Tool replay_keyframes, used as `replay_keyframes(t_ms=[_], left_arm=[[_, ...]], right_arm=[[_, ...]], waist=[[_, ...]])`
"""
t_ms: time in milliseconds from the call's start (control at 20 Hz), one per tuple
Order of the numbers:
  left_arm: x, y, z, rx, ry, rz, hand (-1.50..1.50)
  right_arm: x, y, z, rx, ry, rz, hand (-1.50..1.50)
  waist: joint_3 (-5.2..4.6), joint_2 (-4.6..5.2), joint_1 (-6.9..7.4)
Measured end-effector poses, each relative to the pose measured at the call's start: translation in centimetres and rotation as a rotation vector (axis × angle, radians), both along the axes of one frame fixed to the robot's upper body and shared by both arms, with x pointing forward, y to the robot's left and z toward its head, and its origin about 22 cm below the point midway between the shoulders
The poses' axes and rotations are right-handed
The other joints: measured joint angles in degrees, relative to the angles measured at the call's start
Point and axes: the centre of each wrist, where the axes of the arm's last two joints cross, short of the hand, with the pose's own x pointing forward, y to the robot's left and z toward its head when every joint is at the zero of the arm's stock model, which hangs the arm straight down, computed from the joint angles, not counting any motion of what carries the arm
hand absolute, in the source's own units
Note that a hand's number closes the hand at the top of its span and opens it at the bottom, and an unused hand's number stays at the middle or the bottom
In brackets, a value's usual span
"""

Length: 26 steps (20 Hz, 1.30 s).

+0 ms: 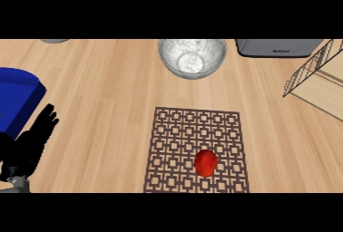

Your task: Pick the croissant from the placemat and place it in the tiered shelf

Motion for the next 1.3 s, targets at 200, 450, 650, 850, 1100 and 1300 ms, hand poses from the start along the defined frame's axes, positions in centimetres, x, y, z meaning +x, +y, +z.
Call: replay_keyframes(t_ms=[200,450,650,850,1100,1300], left_arm=[[-0.1,-0.1,0.6,0.003,0.005,0.002,0.0],[-0.3,-0.4,0.5,0.0,0.007,0.007,0.0],[-0.4,-0.7,0.3,-0.003,0.004,0.004,0.0],[-0.9,-0.5,0.1,-0.005,0.009,0.011,0.0],[-0.5,-0.1,0.8,0.0,0.008,0.018,0.0],[-1.0,0.1,0.5,-0.003,0.009,0.022,0.0]], right_arm=[[0.4,-1.1,-0.8,-0.026,0.024,0.021,-1.5],[0.5,-2.1,-1.2,0.01,-0.045,0.048,-1.5],[0.7,-2.5,-1.1,0.096,-0.122,0.06,-1.5],[0.1,-3.1,-0.5,0.221,-0.194,0.089,-1.5],[-2.1,-4.2,1.3,0.336,-0.309,0.121,-1.5],[-5.1,-5.3,3.7,0.375,-0.411,0.136,-1.5]], waist=[[0.01,-0.02,-0.03],[-0.03,-0.1,-0.21],[0.0,-0.09,-0.23],[-0.01,-0.24,-0.54],[-0.02,-0.39,-1.12],[-0.01,-0.46,-1.4]])
